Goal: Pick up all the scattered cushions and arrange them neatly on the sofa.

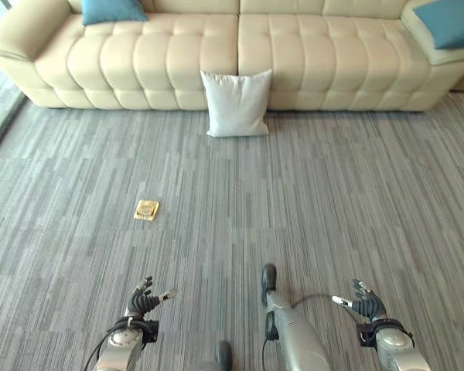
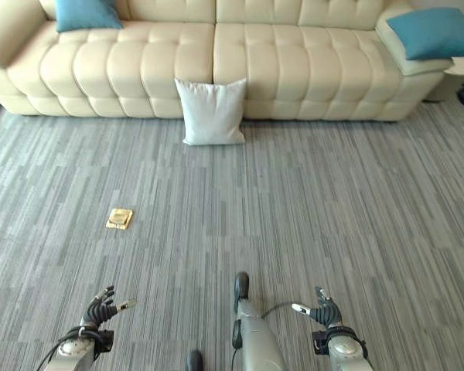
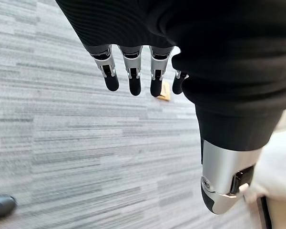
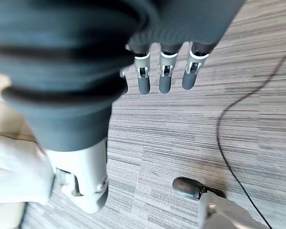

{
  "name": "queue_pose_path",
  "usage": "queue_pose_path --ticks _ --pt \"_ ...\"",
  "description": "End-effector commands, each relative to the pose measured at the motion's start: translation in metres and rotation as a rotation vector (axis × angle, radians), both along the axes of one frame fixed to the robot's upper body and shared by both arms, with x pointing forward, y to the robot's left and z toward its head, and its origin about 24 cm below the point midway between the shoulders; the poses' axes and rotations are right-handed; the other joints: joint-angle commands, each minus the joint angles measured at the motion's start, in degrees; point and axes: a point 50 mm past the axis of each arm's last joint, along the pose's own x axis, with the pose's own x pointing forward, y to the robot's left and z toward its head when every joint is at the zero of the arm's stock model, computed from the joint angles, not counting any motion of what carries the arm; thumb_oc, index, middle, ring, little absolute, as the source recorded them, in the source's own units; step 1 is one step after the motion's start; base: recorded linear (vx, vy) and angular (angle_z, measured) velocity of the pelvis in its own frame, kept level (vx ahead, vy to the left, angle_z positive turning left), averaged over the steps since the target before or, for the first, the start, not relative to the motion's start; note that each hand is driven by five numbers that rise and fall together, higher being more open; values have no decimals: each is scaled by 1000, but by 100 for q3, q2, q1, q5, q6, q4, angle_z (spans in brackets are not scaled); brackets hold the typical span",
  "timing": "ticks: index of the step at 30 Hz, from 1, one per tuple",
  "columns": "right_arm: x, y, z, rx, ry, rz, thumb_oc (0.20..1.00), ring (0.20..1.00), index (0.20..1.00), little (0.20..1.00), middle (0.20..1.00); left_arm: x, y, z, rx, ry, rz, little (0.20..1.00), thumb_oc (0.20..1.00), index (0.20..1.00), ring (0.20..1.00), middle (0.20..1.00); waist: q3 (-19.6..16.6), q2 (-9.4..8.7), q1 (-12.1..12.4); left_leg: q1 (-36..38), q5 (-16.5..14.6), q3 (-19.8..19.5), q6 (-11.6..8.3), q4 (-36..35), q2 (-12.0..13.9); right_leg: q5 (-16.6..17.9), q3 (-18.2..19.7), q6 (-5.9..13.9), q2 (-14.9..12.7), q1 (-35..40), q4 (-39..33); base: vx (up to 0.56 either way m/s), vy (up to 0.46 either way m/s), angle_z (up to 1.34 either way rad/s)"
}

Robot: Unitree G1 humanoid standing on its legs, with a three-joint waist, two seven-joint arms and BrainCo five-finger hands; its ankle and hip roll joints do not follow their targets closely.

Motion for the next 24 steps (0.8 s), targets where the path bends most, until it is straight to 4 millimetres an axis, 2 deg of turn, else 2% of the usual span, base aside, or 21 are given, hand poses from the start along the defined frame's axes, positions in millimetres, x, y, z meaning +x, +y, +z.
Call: queue_pose_path --ticks 1,2,3,4,5,6,8,9,10,11,13,14,16,18,20,21,24 --pt "28 -5 20 -1 -131 2 1000 1000 1000 1000 1000 16 17 20 60 -81 -53 1000 1000 1000 1000 1000 -59 -19 -101 -199 903 626 -545 1517 310 -667 -53 14 23 597 27 342 -266 58" --pt "30 -6 20 -2 -132 -1 1000 1000 1000 1000 1000 19 16 21 60 -88 -56 1000 1000 1000 1000 1000 -18 -74 -73 -528 1060 762 -532 2040 408 -788 -55 -71 0 753 10 292 -237 42" --pt "31 -8 21 -7 -129 -9 1000 1000 1000 1000 1000 22 16 22 59 -91 -60 1000 1000 1000 1000 1000 31 -189 -29 -875 1014 927 -415 2368 386 -854 -42 -123 -82 905 -46 272 -203 6" --pt "34 -10 22 -12 -131 -9 1000 1000 1000 1000 1000 25 14 22 56 -92 -64 1000 1000 1000 1000 1000 120 -253 59 -1289 748 1070 -301 2651 416 -952 -8 -163 -93 1079 -71 157 -116 -22" --pt "34 -10 22 -12 -132 -10 1000 1000 1000 1000 1000 25 14 22 56 -92 -64 1000 1000 1000 1000 1000 125 -241 66 -1303 726 1071 -301 2685 431 -955 -7 -164 -80 1076 -65 314 -126 -34" --pt "36 -12 24 -18 -137 -14 1000 1000 1000 1000 1000 26 15 22 64 -91 -68 1000 1000 1000 1000 1000 168 -364 199 -1779 487 1327 -194 2433 480 -1060 4 -126 -147 1399 -166 355 -68 -40" --pt "36 -15 26 -23 -142 -18 1000 1000 1000 1000 1000 24 16 23 71 -89 -71 1000 1000 1000 1000 1000 200 -421 318 -2102 474 1395 -180 1864 431 -1169 65 -80 -168 1706 -261 427 -23 -41" --pt "35 -15 25 -28 -140 -21 1000 1000 1000 1000 1000 22 17 22 74 -86 -68 1000 1000 1000 1000 1000 192 -385 389 -2288 800 1373 -272 1414 453 -1254 87 -53 -95 1887 -336 267 16 -37" --pt "35 -15 25 -28 -140 -21 1000 1000 1000 1000 1000 22 17 22 74 -86 -68 1000 1000 1000 1000 1000 197 -392 388 -2264 814 1376 -272 1385 443 -1255 87 -52 -103 1899 -339 448 45 -44" --pt "34 -16 24 -35 -135 -27 1000 1000 1000 1000 1000 20 17 21 74 -77 -64 1000 1000 1000 1000 1000 174 -327 501 -2434 1272 1369 -403 635 465 -1400 123 -27 -1 2244 -440 459 68 -53" --pt "34 -17 24 -55 -128 -24 1000 1000 1000 1000 1000 19 18 20 78 -74 -54 1000 1000 1000 1000 1000 141 -296 607 -2695 1427 1370 -452 50 507 -1546 215 7 54 2584 -535 705 178 -67" --pt "31 -17 21 -71 -105 -17 1000 1000 1000 1000 1000 15 21 19 89 -60 -44 1000 1000 1000 1000 1000 22 -298 701 -2843 1667 1423 -503 -197 552 -1689 451 63 29 2979 -574 630 212 -66" --pt "30 -15 20 -64 -98 -4 1000 1000 1000 1000 1000 11 22 17 89 -50 -39 1000 1000 1000 1000 1000 -39 -298 736 -2709 1693 1435 -478 -223 540 -1756 552 97 5 3115 -558 516 205 -58" --pt "26 -13 17 -55 -87 -2 1000 1000 1000 1000 1000 9 25 17 94 -39 -39 1000 1000 1000 1000 1000 -127 -331 739 -2761 1895 1444 -429 191 500 -1775 618 140 -107 3267 -478 498 250 -52" --pt "22 -8 14 -36 -82 2 1000 1000 1000 1000 1000 8 27 17 112 -28 -62 1000 1000 1000 1000 1000 -244 -458 736 -2760 1703 1465 -303 542 377 -1686 662 272 -320 3242 -179 466 261 -60" --pt "21 -6 13 -29 -80 7 1000 1000 1000 1000 1000 10 28 19 116 -29 -69 1000 1000 1000 1000 1000 -274 -525 730 -2701 1577 1474 -240 613 298 -1515 709 341 -403 3127 118 401 252 -6" --pt "27 3 13 -17 -86 43 1000 1000 1000 1000 1000 15 31 24 131 -49 -79 1000 1000 1000 1000 1000 -180 -611 704 -2393 1104 1487 65 713 70 -467 871 536 -601 2441 1529 282 261 15"
